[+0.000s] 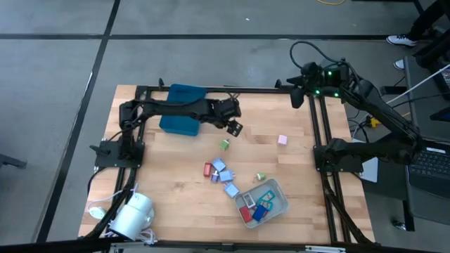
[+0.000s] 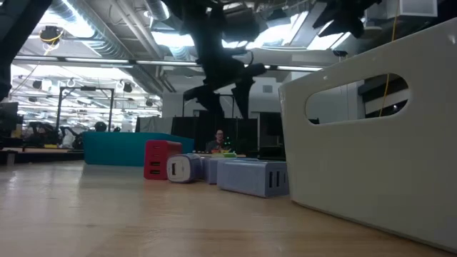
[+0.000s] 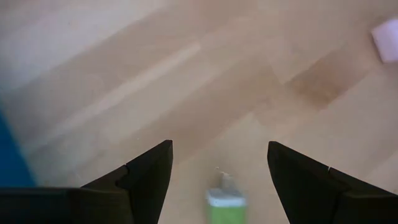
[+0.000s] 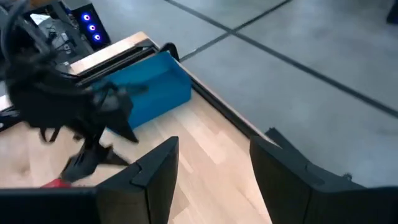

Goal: Pick & Place Office items
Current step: Put the top green charger adapter into the blue bin

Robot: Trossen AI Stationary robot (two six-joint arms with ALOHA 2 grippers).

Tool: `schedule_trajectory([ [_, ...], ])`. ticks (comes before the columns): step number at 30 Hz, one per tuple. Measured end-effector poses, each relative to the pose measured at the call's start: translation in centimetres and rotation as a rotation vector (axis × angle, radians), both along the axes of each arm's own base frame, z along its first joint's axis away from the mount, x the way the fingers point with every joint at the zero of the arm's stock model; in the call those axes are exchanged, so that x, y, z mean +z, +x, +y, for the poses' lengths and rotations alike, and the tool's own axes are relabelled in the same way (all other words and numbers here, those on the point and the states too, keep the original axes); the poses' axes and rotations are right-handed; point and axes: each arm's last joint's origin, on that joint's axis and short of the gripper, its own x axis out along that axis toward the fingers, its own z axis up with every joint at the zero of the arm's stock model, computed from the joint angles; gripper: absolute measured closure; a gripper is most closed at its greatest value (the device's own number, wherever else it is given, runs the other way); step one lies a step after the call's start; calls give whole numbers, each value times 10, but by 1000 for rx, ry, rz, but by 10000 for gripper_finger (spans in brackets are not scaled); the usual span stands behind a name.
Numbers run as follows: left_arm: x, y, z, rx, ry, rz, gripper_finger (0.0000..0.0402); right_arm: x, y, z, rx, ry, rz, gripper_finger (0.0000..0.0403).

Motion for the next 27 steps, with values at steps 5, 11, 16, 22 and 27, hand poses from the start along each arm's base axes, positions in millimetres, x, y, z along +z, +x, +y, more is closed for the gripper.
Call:
schedule_trajectory([
  [5,-1,2,-7,32,34,-2,146,11,0,2,31,-41,-35,199],
  [11,-9,6,-15,31,20,21,146,16,-1,3,35,-48,-47,199],
  [16,-29,11,-17,-9,-51,68,146,16,-1,4,57,-42,-51,199],
  [22,-50,14,-26,-38,-91,148,146,16,-1,4,71,-32,-57,199],
  [27,-61,17,-33,-68,-174,160,146,15,0,5,83,-26,-59,199],
])
